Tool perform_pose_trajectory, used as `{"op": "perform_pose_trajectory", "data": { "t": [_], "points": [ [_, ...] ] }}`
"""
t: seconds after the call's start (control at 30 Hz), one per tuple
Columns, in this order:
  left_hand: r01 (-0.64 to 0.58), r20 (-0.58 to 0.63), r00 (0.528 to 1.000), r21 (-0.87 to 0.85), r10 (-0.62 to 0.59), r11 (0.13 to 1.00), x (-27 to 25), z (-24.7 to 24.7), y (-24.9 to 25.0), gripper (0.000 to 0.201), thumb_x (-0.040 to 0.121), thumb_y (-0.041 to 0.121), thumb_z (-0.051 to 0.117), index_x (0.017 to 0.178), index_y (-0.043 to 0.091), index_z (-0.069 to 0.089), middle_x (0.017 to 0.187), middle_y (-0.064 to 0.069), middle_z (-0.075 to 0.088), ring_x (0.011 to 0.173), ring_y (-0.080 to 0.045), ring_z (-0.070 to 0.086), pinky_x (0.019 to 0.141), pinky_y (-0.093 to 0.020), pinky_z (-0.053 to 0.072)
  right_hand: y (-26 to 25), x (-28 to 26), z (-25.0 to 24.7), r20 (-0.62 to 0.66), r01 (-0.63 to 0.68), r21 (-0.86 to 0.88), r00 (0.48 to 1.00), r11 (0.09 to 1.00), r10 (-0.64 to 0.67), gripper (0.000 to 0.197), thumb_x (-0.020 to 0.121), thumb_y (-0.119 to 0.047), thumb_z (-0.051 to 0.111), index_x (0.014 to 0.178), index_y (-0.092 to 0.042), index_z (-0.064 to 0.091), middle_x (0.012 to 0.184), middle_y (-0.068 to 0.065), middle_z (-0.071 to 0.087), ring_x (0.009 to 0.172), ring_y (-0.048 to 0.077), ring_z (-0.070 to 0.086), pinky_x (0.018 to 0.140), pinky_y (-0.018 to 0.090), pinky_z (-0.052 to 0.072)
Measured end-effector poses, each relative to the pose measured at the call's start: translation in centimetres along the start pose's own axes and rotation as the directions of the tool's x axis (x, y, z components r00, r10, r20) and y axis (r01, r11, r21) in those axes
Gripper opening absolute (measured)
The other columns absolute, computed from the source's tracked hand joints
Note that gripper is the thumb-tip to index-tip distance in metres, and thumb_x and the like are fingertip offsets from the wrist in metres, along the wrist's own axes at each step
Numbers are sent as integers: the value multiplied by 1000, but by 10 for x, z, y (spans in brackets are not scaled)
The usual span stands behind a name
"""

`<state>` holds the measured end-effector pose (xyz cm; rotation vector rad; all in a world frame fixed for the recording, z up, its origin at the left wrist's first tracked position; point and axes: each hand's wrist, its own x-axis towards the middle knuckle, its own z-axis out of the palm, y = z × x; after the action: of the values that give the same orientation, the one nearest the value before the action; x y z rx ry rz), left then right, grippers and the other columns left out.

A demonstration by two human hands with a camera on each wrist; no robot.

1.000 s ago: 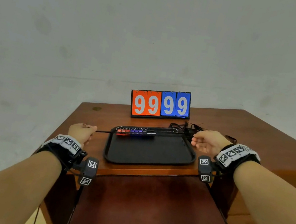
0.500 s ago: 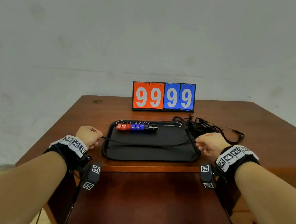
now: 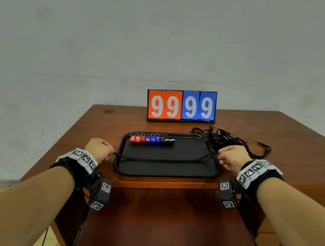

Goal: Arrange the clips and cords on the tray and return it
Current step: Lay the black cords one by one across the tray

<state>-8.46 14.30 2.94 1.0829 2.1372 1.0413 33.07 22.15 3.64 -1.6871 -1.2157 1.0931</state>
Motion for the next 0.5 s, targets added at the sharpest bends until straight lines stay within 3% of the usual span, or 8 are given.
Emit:
{"op": "perform_pose_trajectory", "data": {
  "t": [0.07,0.13,0.3,0.4,0.5],
  "points": [
    [-33,-27,999,18,33,999,-3,-1,2,3,80,8,71,79,5,74,70,-10,67,63,-27,59,67,-38,56,0,0,-1,-8,0,-9,1000,1000,-1,22,84,13,54,81,-7,62,65,13,60,42,14,53,37,18,40],
    [-64,-30,997,55,66,996,-6,-2,5,5,78,11,74,74,13,74,84,-8,72,88,-28,66,89,-42,54,0,0,-3,-19,4,-10,1000,1000,-4,22,84,12,53,80,-8,63,65,13,60,44,16,53,37,18,40],
    [-111,-87,985,320,146,941,-24,-3,28,19,75,25,64,91,35,65,119,-1,61,120,-32,49,100,-43,46,-3,-3,-10,-24,13,-9,1000,1000,-14,18,86,7,52,83,-7,64,66,12,59,47,18,53,39,19,39],
    [-161,-63,977,417,205,895,-36,4,51,27,78,27,64,102,37,65,125,-3,54,124,-32,43,101,-47,42,-4,-6,-19,-27,41,-44,999,998,-42,19,84,7,53,84,-8,66,67,11,61,49,18,56,45,22,42],
    [-261,-20,954,427,298,866,-46,27,75,18,82,35,68,99,39,64,121,1,60,118,-27,50,97,-46,46,-5,-10,-36,-34,67,-99,997,993,-70,20,83,5,55,86,-9,69,69,11,65,51,18,58,48,25,46]
  ]
}}
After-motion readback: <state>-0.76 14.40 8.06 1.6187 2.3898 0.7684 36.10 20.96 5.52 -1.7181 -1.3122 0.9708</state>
